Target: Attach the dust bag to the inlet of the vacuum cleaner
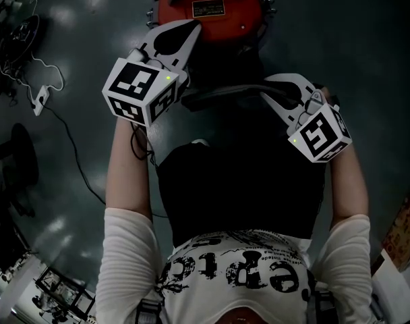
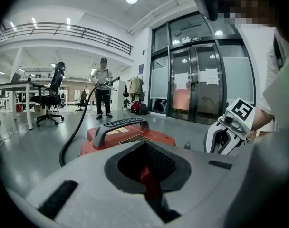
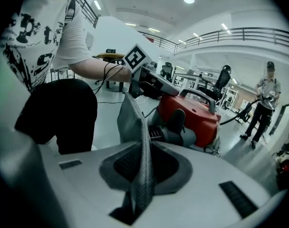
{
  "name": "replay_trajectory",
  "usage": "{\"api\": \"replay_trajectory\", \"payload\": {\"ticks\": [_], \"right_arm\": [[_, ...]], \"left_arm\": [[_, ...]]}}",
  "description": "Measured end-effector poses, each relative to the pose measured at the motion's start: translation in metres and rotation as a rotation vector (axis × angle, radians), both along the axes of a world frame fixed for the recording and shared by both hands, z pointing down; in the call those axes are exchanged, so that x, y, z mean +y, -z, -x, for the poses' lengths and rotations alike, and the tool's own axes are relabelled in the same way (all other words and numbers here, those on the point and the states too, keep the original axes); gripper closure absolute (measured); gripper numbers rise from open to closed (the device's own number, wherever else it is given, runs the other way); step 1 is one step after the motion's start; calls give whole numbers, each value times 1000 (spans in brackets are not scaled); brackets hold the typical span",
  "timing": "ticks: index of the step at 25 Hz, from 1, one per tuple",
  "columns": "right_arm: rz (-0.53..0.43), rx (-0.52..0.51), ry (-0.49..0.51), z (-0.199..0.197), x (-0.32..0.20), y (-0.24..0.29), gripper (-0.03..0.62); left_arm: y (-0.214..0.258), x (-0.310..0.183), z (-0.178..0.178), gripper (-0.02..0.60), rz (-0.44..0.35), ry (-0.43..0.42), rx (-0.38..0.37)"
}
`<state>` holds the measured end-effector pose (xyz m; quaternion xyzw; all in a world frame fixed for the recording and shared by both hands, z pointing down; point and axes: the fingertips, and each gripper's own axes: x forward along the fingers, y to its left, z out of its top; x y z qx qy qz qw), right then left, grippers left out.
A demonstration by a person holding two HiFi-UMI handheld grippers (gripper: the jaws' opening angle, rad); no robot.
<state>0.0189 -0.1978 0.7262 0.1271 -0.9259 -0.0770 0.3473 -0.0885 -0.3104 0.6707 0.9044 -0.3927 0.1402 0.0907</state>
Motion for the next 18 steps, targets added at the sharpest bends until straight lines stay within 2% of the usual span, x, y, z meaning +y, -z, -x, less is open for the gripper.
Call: {"api": "replay_trajectory", "payload": {"ticks": [4,9,13,18], "right_arm": [[-23,14,24,6,-5,1,557],[-1,-22,-24,-5,-12,-5,554],[-19,-49,-66,-4,-12,-5,554],[-56,-28,-82,3,-13,1,551]], "left_arm": [[-2,0,0,578,12,-11,6],[-1,0,0,578,-1,-21,2],[-1,0,-1,578,-7,-16,9],[-1,1,0,578,-1,-16,15]]}}
